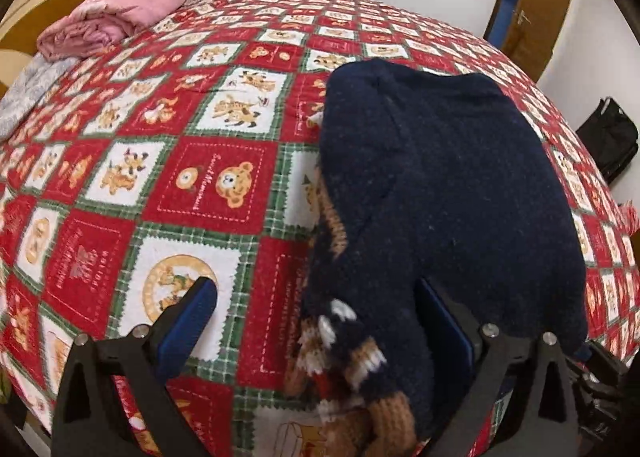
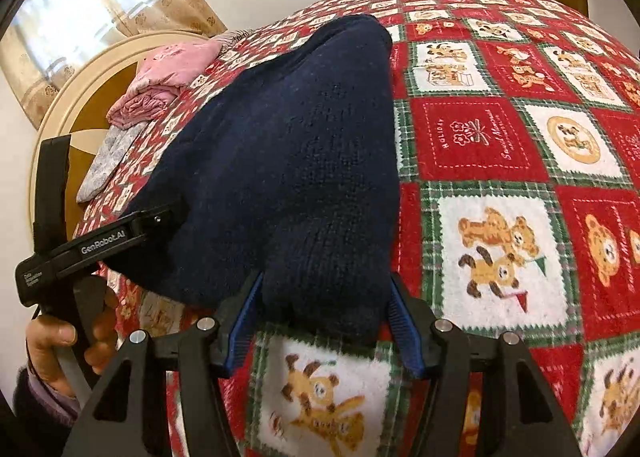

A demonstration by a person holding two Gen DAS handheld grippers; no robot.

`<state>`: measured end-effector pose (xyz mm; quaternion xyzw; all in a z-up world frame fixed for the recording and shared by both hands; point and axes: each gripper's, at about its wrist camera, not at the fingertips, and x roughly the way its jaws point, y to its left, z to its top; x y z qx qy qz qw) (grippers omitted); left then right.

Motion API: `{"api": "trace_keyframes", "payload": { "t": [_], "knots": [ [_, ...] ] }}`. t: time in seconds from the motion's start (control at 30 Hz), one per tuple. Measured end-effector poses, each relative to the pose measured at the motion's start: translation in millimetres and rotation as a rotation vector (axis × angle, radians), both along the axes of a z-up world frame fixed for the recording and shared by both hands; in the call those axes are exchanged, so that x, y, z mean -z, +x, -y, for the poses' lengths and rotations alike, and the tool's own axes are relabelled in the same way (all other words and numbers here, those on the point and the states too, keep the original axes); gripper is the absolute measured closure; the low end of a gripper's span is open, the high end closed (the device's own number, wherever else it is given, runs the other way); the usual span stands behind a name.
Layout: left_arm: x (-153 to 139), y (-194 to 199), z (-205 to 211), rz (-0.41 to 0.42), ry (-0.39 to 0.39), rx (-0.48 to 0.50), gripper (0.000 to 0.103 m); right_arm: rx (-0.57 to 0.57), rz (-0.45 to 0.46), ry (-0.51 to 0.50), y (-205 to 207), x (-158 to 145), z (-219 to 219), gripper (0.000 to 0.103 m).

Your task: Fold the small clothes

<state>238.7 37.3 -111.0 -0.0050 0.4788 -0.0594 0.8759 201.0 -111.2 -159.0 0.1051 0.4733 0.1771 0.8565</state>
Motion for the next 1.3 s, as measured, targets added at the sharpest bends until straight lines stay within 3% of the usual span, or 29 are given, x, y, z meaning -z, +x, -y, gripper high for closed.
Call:
{"api": "trace_keyframes", "payload": {
  "t": [0.17,0.33,0.57,0.97,1.1,1.17,1.3],
  "knots": [
    [-15,-15,11,0.059,0.11,0.035,0.002,0.016,0.13,-0.019,-25,-32,14,0.042],
    [-36,-23,14,0.127,0.098,0.045,0.002,0.075,0.209,-0.025,-20,-61,29,0.042],
    [-43,0,23,0.12,0.073,0.049,0.0,0.118,0.12,0.082,32,-56,29,0.042],
    [-17,27,24,-0.006,0.061,0.042,0.001,0.138,0.08,0.024,42,-32,33,0.04],
    [-38,30,16,-0.008,-0.086,0.033,0.005,0.157,0.075,0.108,55,-38,45,0.04],
    [-48,34,17,0.012,-0.116,0.035,0.005,0.167,0.071,0.119,65,-39,45,0.039],
    [-45,56,28,-0.002,-0.049,0.045,0.005,0.16,0.03,0.162,89,-29,38,0.039]
  ]
}}
